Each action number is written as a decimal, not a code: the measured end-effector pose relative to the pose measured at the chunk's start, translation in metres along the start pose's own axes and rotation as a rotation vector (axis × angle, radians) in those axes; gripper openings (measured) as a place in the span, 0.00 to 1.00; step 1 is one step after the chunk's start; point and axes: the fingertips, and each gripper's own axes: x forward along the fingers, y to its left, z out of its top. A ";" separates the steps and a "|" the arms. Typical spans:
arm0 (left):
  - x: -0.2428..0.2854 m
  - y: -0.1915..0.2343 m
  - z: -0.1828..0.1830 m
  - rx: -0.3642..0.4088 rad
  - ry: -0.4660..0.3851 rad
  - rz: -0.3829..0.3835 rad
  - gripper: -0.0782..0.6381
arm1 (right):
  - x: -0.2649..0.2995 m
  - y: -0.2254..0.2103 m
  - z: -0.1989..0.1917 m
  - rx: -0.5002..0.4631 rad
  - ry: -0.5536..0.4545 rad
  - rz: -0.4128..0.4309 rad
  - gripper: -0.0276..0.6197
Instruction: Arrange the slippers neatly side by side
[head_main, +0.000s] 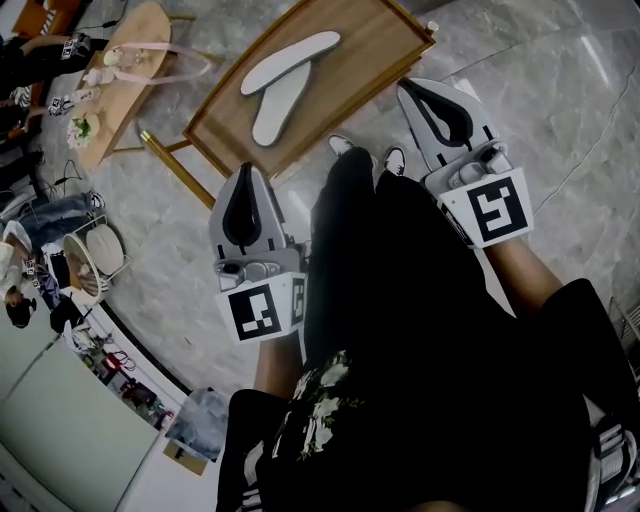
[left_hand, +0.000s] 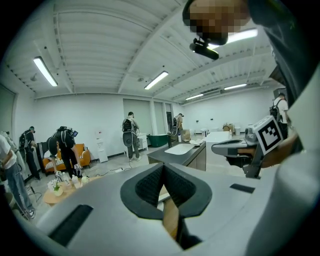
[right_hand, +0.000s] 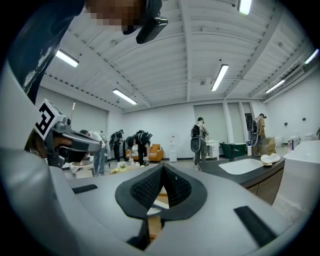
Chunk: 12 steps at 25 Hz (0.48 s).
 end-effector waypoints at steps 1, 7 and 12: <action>0.001 0.000 -0.002 0.001 0.001 -0.005 0.11 | 0.001 0.001 -0.001 -0.002 0.001 -0.001 0.04; 0.000 -0.001 -0.014 -0.044 0.006 0.007 0.11 | 0.001 0.008 -0.007 -0.024 0.041 0.026 0.04; 0.001 0.007 -0.026 -0.091 0.018 0.032 0.11 | 0.014 0.019 -0.011 -0.072 0.093 0.082 0.04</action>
